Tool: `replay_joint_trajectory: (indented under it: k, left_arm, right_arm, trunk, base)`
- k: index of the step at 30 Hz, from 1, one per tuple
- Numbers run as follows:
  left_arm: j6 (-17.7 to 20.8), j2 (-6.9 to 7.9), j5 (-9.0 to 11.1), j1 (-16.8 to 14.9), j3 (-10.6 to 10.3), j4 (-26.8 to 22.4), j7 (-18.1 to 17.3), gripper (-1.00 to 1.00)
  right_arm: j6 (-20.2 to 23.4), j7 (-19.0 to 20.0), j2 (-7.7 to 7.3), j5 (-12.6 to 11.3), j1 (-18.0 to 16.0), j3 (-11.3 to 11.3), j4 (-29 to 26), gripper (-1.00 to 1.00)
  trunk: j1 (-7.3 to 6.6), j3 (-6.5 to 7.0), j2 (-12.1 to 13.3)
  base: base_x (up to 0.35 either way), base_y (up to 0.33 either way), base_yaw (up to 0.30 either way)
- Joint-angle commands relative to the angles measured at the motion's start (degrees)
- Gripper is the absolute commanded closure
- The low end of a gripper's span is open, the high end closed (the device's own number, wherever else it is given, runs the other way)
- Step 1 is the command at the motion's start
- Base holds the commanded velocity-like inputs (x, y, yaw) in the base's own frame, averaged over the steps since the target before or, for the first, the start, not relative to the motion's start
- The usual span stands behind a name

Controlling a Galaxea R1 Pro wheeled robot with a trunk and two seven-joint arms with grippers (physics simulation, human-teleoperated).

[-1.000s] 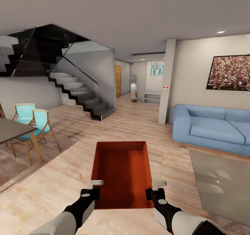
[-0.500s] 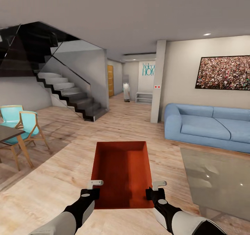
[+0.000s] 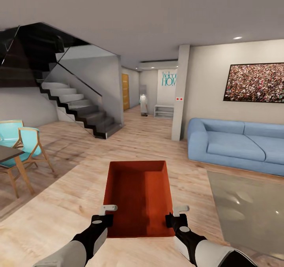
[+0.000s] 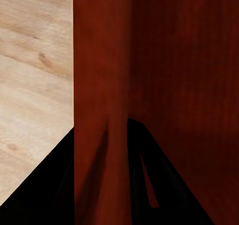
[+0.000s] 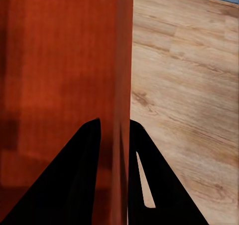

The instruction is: Move the two storage containers from the living room to the garage. In the garage, place one container on the floor and stack the other container on top of it (either order is fine).

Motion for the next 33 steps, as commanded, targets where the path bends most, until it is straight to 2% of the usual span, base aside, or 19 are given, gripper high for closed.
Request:
replay_joint_trajectory:
  k: [1, 33]
  left_arm:
    - [0.2, -0.03, -1.4, -0.1, 2.9, -0.9, 0.3, 1.0]
    - [0.2, -0.02, -1.4, -0.1, 3.0, -1.0, 0.4, 1.0]
  right_arm:
    - [-0.5, -0.3, -0.01, -1.7, 0.0, -0.5, 0.3, 1.0]
    - [-0.5, -0.3, -0.01, -1.7, 0.0, -0.5, 0.3, 1.0]
  trunk:
    - [0.04, -0.08, 0.0]
    - [0.04, -0.08, 0.0]
  base:
    - [0.32, 0.0, 0.0]
    - [0.32, 0.0, 0.0]
